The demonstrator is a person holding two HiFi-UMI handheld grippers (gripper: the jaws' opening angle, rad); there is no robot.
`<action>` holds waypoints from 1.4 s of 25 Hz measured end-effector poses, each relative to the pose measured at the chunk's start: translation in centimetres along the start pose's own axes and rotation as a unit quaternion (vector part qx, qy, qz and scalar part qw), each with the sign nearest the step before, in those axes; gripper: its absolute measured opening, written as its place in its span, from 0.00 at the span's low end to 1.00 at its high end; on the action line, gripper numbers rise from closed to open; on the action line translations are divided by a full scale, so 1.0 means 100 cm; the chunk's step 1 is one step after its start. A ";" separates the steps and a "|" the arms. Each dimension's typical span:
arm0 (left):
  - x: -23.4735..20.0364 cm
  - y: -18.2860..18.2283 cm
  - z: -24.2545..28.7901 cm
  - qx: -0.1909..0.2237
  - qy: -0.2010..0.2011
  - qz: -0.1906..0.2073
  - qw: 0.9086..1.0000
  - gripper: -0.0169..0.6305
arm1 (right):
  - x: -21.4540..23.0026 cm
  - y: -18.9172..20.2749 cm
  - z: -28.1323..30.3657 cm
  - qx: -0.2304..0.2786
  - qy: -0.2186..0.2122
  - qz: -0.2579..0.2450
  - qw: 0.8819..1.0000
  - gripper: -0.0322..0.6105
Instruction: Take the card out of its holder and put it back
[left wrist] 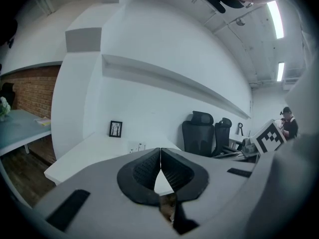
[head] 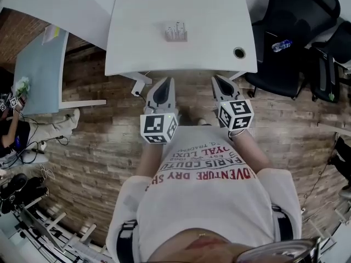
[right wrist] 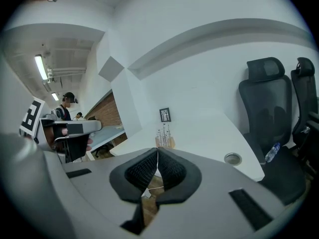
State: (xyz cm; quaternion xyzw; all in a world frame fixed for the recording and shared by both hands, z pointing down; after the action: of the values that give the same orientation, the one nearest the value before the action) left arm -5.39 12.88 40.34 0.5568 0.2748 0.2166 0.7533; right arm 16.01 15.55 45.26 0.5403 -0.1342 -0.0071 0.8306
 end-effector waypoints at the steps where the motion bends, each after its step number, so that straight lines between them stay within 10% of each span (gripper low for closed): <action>1: -0.006 -0.001 0.006 -0.001 0.001 -0.003 1.000 0.06 | 0.001 -0.003 0.007 -0.002 0.001 0.000 1.000 0.09; 25: -0.176 -0.057 0.146 -0.016 0.094 -0.003 0.995 0.06 | -0.015 -0.069 0.183 -0.008 0.076 0.010 0.997 0.09; 35: -0.188 -0.053 0.183 -0.021 0.047 -0.024 0.998 0.06 | 0.009 -0.074 0.227 -0.057 -0.031 -0.043 0.997 0.09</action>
State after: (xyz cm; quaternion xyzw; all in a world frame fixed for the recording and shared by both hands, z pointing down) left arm -7.50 -13.65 42.64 0.5232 0.3185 0.2297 0.7564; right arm 12.68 -8.00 47.41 0.4966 -0.1363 -0.0673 0.8546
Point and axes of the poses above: the fingertips, and each gripper's own axes: z forward along the fingers, x to its right, y out of its underside, the point moved 8 cm from there along -z, backward along the fingers, and after that the axes turned 6 degrees about y, right-handed, at the moved point
